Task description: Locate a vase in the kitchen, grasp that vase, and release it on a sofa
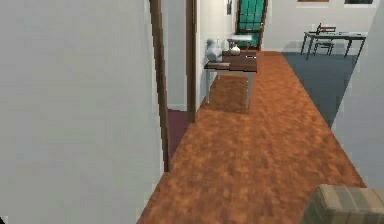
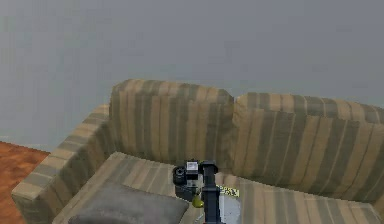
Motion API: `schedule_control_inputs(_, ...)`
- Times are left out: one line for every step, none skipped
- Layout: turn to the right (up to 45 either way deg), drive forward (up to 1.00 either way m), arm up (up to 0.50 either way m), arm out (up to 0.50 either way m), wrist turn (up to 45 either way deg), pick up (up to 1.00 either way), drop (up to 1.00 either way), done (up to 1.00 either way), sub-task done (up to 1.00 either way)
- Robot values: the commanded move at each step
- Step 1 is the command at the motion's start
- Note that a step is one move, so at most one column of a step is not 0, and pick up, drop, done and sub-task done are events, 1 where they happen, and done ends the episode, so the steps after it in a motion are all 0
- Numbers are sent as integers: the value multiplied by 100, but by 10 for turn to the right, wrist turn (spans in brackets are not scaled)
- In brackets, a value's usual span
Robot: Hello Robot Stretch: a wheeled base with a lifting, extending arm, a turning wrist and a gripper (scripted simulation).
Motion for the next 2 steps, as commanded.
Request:
schedule_control_inputs(0, 0, 10, 0, 0, 0, 0, 0, 0)
schedule_control_inputs(0, 0, 0, -8, 0, 0, 0, 0, 0)
